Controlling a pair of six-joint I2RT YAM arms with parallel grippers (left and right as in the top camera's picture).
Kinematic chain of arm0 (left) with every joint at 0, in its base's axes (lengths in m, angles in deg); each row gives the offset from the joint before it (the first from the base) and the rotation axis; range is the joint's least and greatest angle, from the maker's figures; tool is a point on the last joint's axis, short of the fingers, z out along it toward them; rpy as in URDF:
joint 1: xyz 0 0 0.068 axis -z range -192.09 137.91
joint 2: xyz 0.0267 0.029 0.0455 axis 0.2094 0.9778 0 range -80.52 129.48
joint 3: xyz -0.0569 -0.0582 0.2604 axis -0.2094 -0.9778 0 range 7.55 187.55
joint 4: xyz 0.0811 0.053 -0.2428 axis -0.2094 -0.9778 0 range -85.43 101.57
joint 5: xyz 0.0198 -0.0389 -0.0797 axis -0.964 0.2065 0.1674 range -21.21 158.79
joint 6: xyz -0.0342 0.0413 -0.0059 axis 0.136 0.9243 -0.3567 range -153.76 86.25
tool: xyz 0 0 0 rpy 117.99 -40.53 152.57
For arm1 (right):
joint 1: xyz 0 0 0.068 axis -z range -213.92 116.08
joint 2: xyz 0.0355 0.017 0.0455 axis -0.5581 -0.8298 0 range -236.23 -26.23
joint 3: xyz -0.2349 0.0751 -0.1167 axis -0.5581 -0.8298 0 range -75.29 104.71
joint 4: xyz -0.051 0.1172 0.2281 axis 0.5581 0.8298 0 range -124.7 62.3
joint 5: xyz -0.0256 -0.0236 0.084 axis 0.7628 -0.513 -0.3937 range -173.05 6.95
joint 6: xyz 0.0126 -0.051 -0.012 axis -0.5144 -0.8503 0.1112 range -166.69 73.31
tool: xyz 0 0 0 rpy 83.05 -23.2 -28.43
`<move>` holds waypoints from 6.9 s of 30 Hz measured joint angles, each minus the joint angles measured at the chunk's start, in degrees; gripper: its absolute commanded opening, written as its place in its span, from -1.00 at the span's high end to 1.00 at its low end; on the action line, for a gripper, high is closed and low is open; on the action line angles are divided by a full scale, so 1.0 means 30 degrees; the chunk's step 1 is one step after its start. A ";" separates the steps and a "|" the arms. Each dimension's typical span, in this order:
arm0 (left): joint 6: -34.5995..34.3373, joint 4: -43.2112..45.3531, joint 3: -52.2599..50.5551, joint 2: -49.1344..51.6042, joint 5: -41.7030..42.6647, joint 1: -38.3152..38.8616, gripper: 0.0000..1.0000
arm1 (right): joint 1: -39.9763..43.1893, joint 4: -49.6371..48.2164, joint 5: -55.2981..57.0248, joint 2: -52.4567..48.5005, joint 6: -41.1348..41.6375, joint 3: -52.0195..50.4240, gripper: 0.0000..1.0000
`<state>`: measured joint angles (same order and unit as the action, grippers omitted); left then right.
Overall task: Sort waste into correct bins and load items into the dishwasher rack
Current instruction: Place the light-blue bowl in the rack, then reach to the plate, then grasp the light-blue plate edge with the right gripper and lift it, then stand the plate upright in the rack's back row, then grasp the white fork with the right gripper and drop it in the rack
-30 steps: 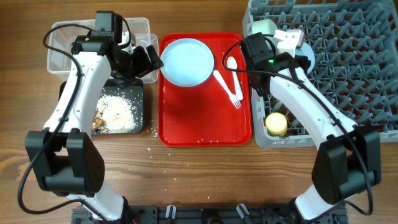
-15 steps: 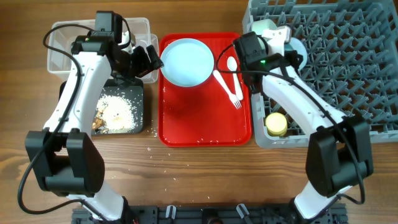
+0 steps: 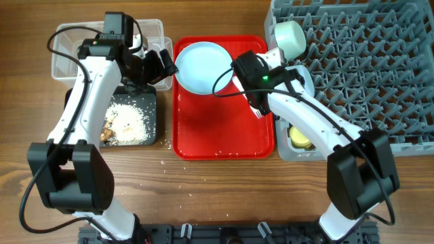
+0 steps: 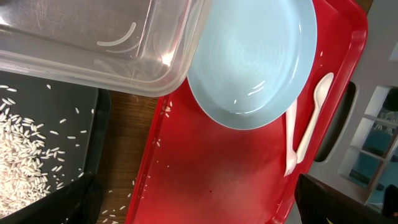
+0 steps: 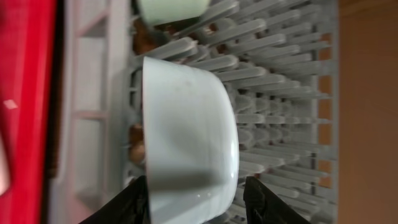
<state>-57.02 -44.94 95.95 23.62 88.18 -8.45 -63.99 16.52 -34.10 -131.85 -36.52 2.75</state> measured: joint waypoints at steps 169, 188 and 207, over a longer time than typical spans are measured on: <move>0.0000 0.0036 0.0000 0.0000 0.0000 -0.0007 -0.99 | 0.2215 0.4881 -1.8331 -0.1443 -0.3417 0.4896 0.72; 0.0000 0.0036 0.0000 0.0000 0.0000 0.0000 -1.00 | 1.1030 0.3614 -1.6152 0.1894 -0.1413 0.2273 -0.63; 0.0000 0.0029 0.0000 0.0000 0.0000 0.0000 -1.00 | 0.2965 -0.0619 -1.7333 -0.3410 0.0029 0.7373 -0.33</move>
<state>-57.02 -44.86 95.95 23.62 88.18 -8.45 -55.09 14.66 -86.10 -142.08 -36.43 24.87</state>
